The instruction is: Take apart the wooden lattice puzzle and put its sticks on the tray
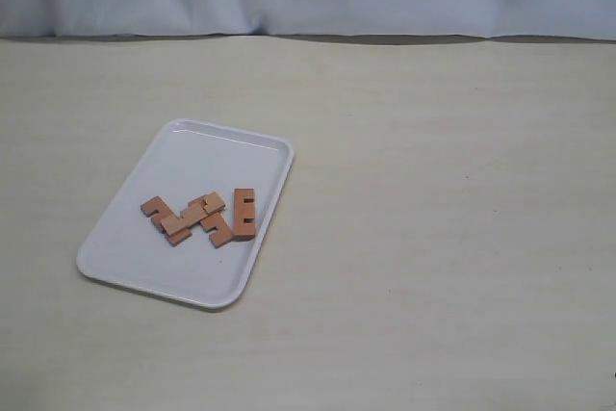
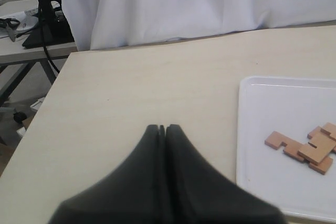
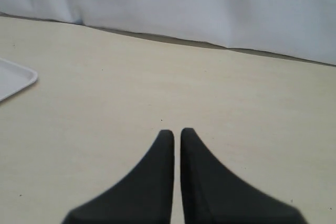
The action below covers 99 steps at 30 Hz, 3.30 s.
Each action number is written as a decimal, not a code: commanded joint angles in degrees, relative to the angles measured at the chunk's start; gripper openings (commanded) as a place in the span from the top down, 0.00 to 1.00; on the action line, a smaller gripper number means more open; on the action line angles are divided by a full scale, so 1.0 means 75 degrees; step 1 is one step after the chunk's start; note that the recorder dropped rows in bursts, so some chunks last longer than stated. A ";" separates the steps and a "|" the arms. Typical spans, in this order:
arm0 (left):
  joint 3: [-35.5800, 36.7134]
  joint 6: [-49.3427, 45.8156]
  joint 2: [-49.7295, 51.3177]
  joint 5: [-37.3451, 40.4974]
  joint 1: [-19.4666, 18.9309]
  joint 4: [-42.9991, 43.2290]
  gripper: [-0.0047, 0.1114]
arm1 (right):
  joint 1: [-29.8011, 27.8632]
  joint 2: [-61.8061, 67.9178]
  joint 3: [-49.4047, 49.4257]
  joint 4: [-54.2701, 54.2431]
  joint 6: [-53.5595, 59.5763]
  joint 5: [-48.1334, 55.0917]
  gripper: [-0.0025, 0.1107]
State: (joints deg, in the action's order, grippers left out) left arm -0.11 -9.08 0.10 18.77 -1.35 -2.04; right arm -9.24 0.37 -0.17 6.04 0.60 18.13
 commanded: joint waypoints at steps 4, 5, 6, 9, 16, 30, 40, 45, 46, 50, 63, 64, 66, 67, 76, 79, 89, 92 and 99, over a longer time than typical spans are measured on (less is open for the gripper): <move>0.0014 -0.0008 -0.0013 -0.0138 0.0016 -0.0009 0.96 | -0.0441 -0.0049 0.0022 -0.0006 -0.0023 0.0033 0.94; 0.0014 -0.0008 -0.0013 -0.0138 0.0016 -0.0009 0.96 | -0.0441 -0.0049 0.0022 -0.0006 -0.0023 0.0033 0.94; 0.0014 -0.0008 -0.0013 -0.0138 0.0016 -0.0009 0.96 | -0.0441 -0.0049 0.0022 -0.0006 -0.0023 0.0033 0.94; 0.0014 -0.0008 -0.0013 -0.0138 0.0016 -0.0009 0.96 | -0.0441 -0.0049 0.0022 -0.0006 -0.0023 0.0033 0.94; 0.0014 -0.0008 -0.0013 -0.0138 0.0016 -0.0009 0.96 | -0.0437 -0.0049 0.0022 -0.0006 -0.0023 0.0033 0.94; 0.0014 -0.0008 -0.0013 -0.0138 0.0016 -0.0005 0.96 | -0.0437 -0.0049 0.0022 -0.0006 -0.0023 0.0033 0.94; 0.0014 -0.0008 -0.0013 -0.0138 0.0016 -0.0005 0.96 | -0.0437 -0.0049 0.0022 -0.0006 -0.0023 0.0033 0.94; 0.0014 -0.0008 -0.0013 -0.0138 0.0016 -0.0005 0.96 | -0.0437 -0.0049 0.0022 -0.0006 -0.0023 0.0033 0.94; 0.0014 -0.0008 -0.0013 -0.0138 0.0016 -0.0005 0.96 | -0.0437 -0.0049 0.0022 -0.0006 -0.0023 0.0033 0.94; 0.0014 -0.0008 -0.0013 -0.0138 0.0016 -0.0005 0.96 | -0.0437 -0.0049 0.0022 -0.0006 -0.0023 0.0033 0.94; 0.0014 -0.0008 -0.0013 -0.0138 0.0016 -0.0005 0.96 | -0.0437 -0.0049 0.0022 -0.0006 -0.0023 0.0033 0.94; 0.0014 -0.0008 -0.0013 -0.0138 0.0016 -0.0005 0.96 | -0.0437 -0.0049 0.0022 -0.0006 -0.0023 0.0033 0.94; 0.0014 -0.0008 -0.0013 -0.0138 0.0016 -0.0005 0.96 | -0.0437 -0.0049 0.0022 -0.0006 -0.0023 0.0033 0.94; 0.0014 -0.0008 -0.0013 -0.0138 0.0016 -0.0005 0.96 | -0.0437 -0.0049 0.0022 -0.0006 -0.0023 0.0033 0.94; 0.0014 -0.0008 -0.0013 -0.0138 0.0016 -0.0005 0.96 | -0.0437 -0.0049 0.0022 -0.0006 -0.0023 0.0033 0.94; 0.0014 -0.0008 -0.0013 -0.0138 0.0016 -0.0005 0.96 | -0.0262 -0.0049 0.0022 -0.0006 -0.0023 0.0033 0.94; 0.0014 -0.0008 -0.0013 -0.0138 0.0016 -0.0005 0.96 | -0.0158 -0.0049 0.0022 -0.0006 -0.0023 0.0033 0.94; 0.0014 -0.0008 -0.0013 -0.0138 0.0016 -0.0005 0.96 | -0.0158 -0.0049 0.0022 -0.0006 -0.0023 0.0033 0.94; 0.0014 -0.0008 -0.0013 -0.0138 0.0016 -0.0005 0.96 | -0.0158 -0.0049 0.0022 -0.0006 -0.0023 0.0033 0.94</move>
State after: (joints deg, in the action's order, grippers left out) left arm -0.11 -9.08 0.10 18.77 -1.35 -2.04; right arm -10.64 0.37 -0.17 6.04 0.60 18.50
